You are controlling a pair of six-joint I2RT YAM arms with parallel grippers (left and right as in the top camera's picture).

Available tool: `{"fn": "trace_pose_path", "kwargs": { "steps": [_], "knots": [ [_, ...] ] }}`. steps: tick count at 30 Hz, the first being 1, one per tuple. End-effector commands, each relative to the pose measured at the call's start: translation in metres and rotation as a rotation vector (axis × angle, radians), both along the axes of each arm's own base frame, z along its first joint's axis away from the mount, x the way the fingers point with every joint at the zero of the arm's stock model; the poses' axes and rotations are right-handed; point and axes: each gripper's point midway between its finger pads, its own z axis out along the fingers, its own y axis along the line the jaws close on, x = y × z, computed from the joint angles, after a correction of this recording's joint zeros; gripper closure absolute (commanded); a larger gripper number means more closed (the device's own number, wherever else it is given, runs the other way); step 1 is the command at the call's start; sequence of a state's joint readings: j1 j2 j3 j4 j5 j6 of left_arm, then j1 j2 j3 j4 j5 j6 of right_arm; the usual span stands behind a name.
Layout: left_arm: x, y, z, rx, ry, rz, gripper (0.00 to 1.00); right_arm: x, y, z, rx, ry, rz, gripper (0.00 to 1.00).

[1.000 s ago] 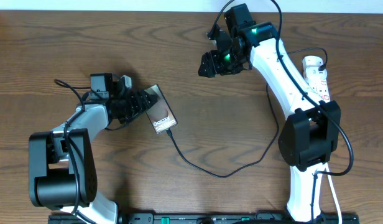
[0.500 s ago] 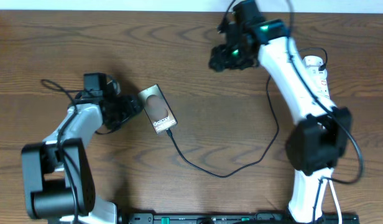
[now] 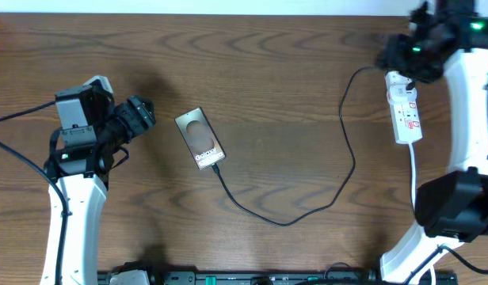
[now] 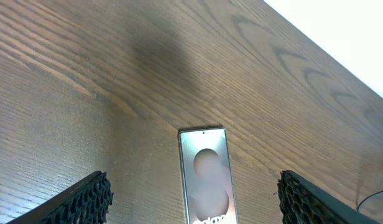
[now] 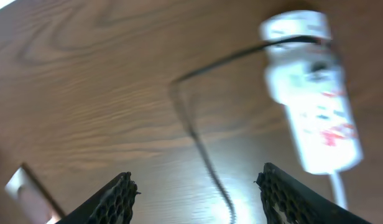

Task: Plug charger to phone and switch on socket
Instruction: 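Release the phone and retract the left gripper to the left, then move the right gripper over the power strip's orange switch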

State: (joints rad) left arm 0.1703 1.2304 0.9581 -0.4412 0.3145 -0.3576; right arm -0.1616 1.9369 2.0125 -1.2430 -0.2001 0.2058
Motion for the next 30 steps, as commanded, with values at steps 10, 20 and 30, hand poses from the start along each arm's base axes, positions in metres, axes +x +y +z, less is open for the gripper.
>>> {"fn": "trace_pose_path", "kwargs": {
  "steps": [10, 20, 30],
  "knots": [
    [-0.002, 0.003, -0.001, 0.02, 0.009, 0.002, 0.05, -0.034, -0.095, -0.018, -0.125, 0.122, -0.238, 0.34],
    [-0.002, 0.003, -0.001, 0.02, 0.01, 0.001, 0.02, -0.038, -0.104, -0.063, -0.155, 0.172, -0.254, 0.34],
    [-0.002, 0.003, -0.001, 0.02, 0.01, 0.001, 0.02, -0.04, -0.134, -0.106, -0.17, 0.153, -0.321, 0.33]
  ]
}}
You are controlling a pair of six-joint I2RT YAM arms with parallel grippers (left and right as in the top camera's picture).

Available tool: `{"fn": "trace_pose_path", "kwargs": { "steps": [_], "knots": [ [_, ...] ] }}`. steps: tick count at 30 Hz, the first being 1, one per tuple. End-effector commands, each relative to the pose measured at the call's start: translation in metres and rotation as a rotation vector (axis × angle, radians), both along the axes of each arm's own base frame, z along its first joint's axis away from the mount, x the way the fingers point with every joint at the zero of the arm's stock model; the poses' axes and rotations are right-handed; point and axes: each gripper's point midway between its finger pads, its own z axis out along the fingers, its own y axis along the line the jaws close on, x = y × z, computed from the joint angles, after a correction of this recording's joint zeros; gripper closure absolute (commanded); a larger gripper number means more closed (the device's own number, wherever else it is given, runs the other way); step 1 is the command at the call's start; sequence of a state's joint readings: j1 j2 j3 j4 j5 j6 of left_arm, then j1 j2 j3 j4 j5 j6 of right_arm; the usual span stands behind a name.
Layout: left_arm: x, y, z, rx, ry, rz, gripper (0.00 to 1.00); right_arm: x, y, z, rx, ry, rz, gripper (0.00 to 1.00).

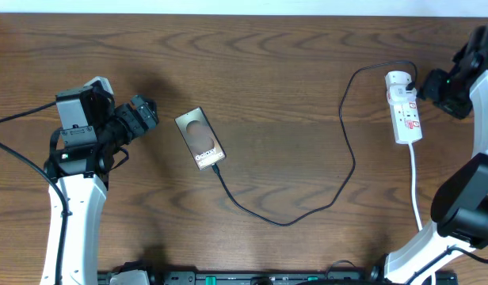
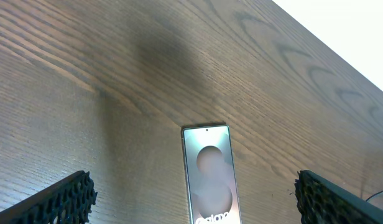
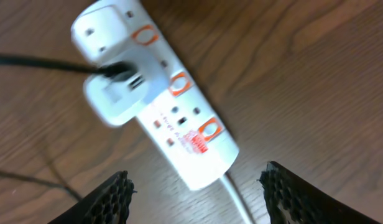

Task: Plug charger to phone and switch on socket
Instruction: 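Move the right gripper over the power strip's orange switch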

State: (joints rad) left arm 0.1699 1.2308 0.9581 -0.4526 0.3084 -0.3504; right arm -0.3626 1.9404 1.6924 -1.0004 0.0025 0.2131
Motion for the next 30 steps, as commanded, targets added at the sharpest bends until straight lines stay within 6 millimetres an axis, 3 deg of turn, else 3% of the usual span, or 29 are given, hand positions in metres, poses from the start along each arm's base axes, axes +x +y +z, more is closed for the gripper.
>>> {"fn": "trace_pose_path", "kwargs": {
  "steps": [1, 5, 20, 30],
  "knots": [
    [0.0, 0.003, 0.001, 0.012, -0.002, 0.003, 0.02, -0.008, -0.016, -0.019, -0.01, 0.023, -0.048, 0.33],
    [0.0, 0.003, 0.001, 0.012, -0.002, 0.003, 0.02, -0.009, -0.025, -0.044, -0.01, 0.026, -0.062, 0.33],
    [0.0, 0.003, 0.001, 0.012, -0.002, 0.003, 0.02, 0.016, -0.037, -0.102, -0.009, 0.012, -0.056, 0.34],
    [0.0, 0.003, 0.001, 0.012, -0.002, 0.003, 0.02, 0.026, -0.033, -0.111, 0.021, -0.022, -0.041, 0.34]
  ]
}}
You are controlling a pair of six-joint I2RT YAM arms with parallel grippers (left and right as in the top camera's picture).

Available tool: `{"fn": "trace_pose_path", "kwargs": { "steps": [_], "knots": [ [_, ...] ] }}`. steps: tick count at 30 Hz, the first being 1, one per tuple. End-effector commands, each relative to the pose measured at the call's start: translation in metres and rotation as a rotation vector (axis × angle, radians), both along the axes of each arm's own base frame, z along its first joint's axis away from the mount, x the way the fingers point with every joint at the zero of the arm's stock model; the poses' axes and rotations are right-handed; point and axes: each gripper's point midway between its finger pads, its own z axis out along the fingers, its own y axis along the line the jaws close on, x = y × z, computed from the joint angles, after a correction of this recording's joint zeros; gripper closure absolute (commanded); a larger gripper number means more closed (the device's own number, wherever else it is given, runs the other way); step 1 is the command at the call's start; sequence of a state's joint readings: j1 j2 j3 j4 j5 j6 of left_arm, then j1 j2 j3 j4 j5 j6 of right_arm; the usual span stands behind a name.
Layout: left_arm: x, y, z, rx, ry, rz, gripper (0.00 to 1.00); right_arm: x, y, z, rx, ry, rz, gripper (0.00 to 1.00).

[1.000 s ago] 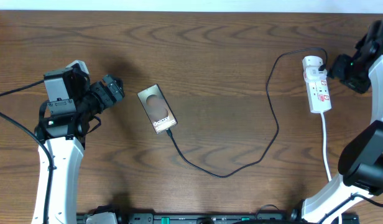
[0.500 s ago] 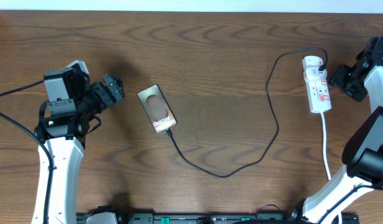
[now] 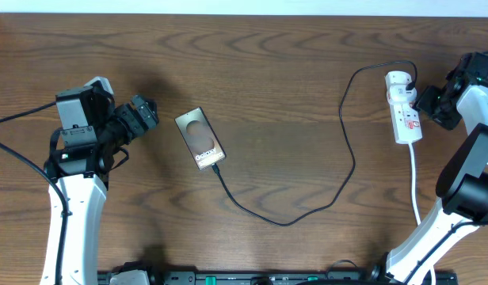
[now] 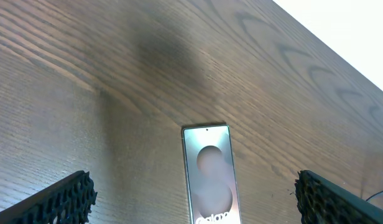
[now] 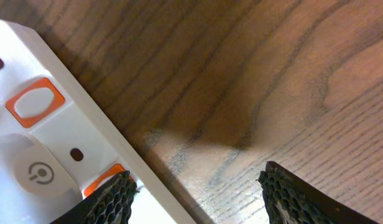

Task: Plug charger to phone and switch on socket
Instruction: 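Move the right gripper over the power strip's orange switch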

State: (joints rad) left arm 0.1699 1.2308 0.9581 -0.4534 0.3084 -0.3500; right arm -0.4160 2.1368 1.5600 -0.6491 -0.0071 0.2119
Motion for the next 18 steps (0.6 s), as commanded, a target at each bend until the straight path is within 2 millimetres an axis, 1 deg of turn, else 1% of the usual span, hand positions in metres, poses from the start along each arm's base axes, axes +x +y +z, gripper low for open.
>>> {"fn": "trace_pose_path", "kwargs": {
  "steps": [1, 5, 10, 14, 18],
  "knots": [
    [0.0, 0.003, 0.001, 0.012, -0.003, 0.003, 0.02, 0.002, 0.004, -0.008, 0.029, -0.007, 0.012, 0.34],
    [0.0, 0.003, 0.001, 0.012, -0.003, 0.003, 0.02, 0.007, 0.009, -0.007, 0.061, -0.031, 0.026, 0.34],
    [0.0, 0.003, 0.001, 0.012, -0.003, 0.003, 0.02, 0.007, 0.013, -0.008, 0.079, -0.03, 0.031, 0.34],
    [0.0, 0.003, 0.001, 0.012, -0.003, 0.003, 0.02, 0.007, 0.022, -0.016, 0.127, -0.026, 0.046, 0.35],
    [0.0, 0.003, 0.001, 0.012, -0.003, 0.003, 0.01, 0.003, 0.03, -0.029, 0.165, 0.004, 0.055, 0.36]
  ]
}}
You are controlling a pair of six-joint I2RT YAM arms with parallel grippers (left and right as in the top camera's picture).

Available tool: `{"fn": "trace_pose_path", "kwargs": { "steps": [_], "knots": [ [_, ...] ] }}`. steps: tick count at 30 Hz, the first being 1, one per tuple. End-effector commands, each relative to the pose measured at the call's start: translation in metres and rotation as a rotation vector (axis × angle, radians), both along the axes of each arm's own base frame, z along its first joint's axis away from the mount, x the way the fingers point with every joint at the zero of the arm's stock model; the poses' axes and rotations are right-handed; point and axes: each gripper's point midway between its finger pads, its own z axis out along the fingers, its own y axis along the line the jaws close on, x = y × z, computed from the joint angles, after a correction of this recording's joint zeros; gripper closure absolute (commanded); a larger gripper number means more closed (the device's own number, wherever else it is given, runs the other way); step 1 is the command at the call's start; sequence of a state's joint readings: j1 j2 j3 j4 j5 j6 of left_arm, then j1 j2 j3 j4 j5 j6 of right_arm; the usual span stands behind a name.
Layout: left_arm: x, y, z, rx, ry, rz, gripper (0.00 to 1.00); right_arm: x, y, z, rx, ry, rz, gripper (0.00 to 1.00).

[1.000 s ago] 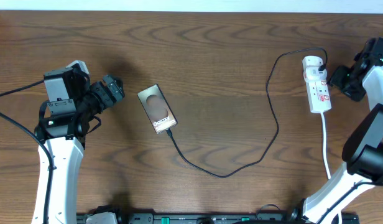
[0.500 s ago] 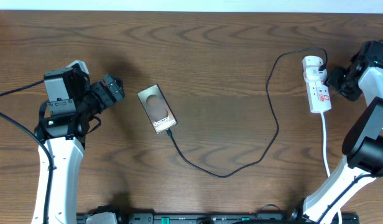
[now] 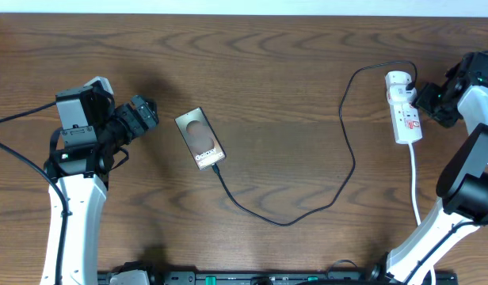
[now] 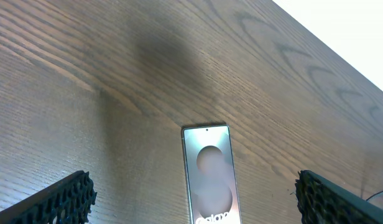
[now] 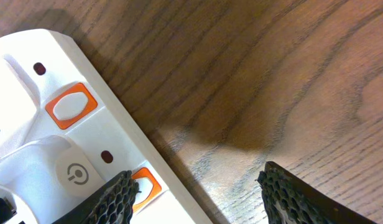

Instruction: Plug charger to phone and switch on socket

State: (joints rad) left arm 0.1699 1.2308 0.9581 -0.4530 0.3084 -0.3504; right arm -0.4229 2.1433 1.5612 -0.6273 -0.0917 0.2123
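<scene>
The phone (image 3: 200,138) lies face up left of centre, its screen (image 4: 210,174) lit. A black charger cable (image 3: 285,223) runs from the phone's near end in a loop up to a white plug (image 3: 398,78) in the white power strip (image 3: 406,115). My left gripper (image 4: 194,202) hovers open just left of the phone. My right gripper (image 5: 198,199) is open, low at the strip's right side (image 5: 48,143). Its left fingertip (image 5: 114,196) lies over one orange switch (image 5: 147,185); another orange switch (image 5: 70,104) shows beyond it.
The strip's white lead (image 3: 416,186) runs down the right side toward the front edge. Bare wooden tabletop (image 3: 291,103) lies between the phone and the strip. The table's far edge meets a white wall (image 4: 341,31).
My right gripper has shifted a little toward the strip; more of the strip shows in its view, and its left fingertip now overlaps an orange switch. The left arm is unchanged.
First my right gripper hung over the strip's far end, with the cable running from strip to phone. Then it was high to the right of the strip, then low beside its edge, and now over a switch. My left gripper stayed open by the phone.
</scene>
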Motion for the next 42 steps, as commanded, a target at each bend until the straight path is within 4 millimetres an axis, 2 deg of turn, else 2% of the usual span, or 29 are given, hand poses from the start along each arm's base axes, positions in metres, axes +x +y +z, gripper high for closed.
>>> {"fn": "trace_pose_path", "kwargs": {
  "steps": [1, 5, 11, 21, 24, 32, 39, 42],
  "knots": [
    [0.0, 0.003, 0.001, 0.012, -0.002, 0.003, 0.02, -0.007, 0.025, -0.033, 0.108, 0.064, 0.041, 0.36],
    [0.0, 0.003, 0.001, 0.013, -0.003, 0.003, 0.02, -0.012, 0.037, -0.041, 0.141, 0.095, 0.058, 0.37],
    [0.0, 0.003, 0.001, 0.012, -0.002, 0.003, 0.02, -0.014, 0.054, -0.041, 0.179, 0.114, 0.093, 0.36],
    [0.0, 0.003, 0.001, 0.012, -0.002, 0.003, 0.01, -0.023, 0.064, -0.043, 0.196, 0.159, 0.104, 0.36],
    [0.0, 0.003, 0.001, 0.012, -0.002, 0.003, 0.02, -0.022, 0.054, -0.041, 0.171, 0.151, 0.084, 0.36],
    [0.0, 0.003, 0.001, 0.012, -0.002, 0.003, 0.02, -0.009, 0.006, 0.002, 0.13, 0.049, 0.0, 0.34],
    [0.0, 0.003, 0.001, 0.013, -0.003, 0.003, 0.02, -0.01, -0.014, 0.004, 0.057, 0.052, -0.036, 0.34],
    [0.0, 0.003, 0.001, 0.012, -0.002, 0.003, 0.02, -0.004, -0.015, 0.005, 0.049, 0.027, -0.031, 0.32]
  ]
}}
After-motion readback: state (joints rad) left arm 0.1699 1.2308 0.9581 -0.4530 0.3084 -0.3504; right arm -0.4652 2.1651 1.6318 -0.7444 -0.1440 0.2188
